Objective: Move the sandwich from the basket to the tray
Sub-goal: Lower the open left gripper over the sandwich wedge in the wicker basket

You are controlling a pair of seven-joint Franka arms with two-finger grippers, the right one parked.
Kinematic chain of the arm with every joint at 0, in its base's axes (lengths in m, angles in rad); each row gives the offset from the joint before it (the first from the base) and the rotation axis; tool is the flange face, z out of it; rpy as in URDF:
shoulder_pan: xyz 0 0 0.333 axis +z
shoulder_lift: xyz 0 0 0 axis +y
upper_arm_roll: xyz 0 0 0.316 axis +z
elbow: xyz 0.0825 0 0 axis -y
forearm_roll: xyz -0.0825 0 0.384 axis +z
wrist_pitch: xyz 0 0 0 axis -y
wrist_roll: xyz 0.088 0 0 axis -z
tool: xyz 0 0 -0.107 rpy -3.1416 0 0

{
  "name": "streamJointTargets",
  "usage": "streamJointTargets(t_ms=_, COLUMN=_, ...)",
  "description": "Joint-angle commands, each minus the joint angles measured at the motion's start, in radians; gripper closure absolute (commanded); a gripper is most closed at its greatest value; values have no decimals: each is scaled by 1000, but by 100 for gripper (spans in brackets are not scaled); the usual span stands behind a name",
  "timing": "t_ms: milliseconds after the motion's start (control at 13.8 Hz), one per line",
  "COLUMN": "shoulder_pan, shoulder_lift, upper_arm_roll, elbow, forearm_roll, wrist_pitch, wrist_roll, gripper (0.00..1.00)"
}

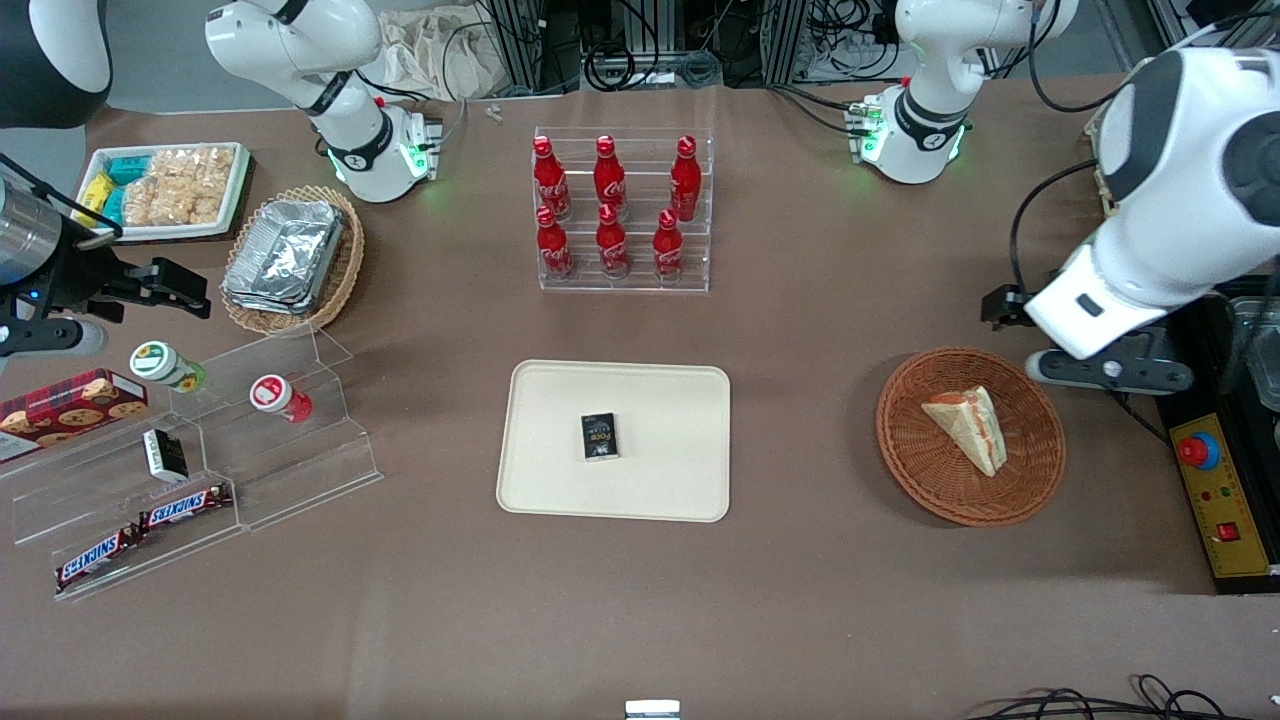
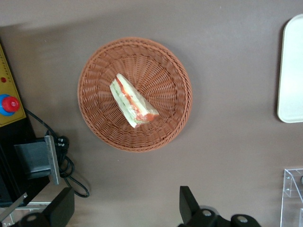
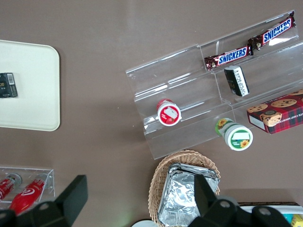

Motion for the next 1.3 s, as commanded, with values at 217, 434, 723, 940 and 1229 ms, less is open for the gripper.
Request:
streamJointTargets(t_ms=217, shoulder_pan=41, shoulder_lift=59, upper_arm_roll=-6, elbow=53, forearm_roll=6, wrist_pitch=-34, wrist_roll=23, gripper=0)
streamJointTargets(t_ms=434, shoulder_pan=75, shoulder_lift=84, upper_arm_roll=-4, elbow=-46, forearm_roll=-1, wrist_pitch=44, wrist_roll=-72, gripper=0)
streamJointTargets(t_ms=723, shoulder_pan=134, shoulder_lift=55, upper_arm_roll=-6, elbow=-319, forearm_roll=-8, wrist_pitch=373, wrist_roll=-370, gripper=0)
streamJointTargets(t_ms=940, shoulder_pan=131, shoulder_lift=79, upper_arm_roll=-7, elbow=-442, forearm_roll=-3, wrist_pitch=584, wrist_roll=-677, gripper=0)
streamJointTargets(t_ms=1229, shoulder_pan=122, shoulder_lift=139, upper_arm_roll=-10, elbow=-445, forearm_roll=3, wrist_pitch=638, wrist_roll=-824, gripper=0)
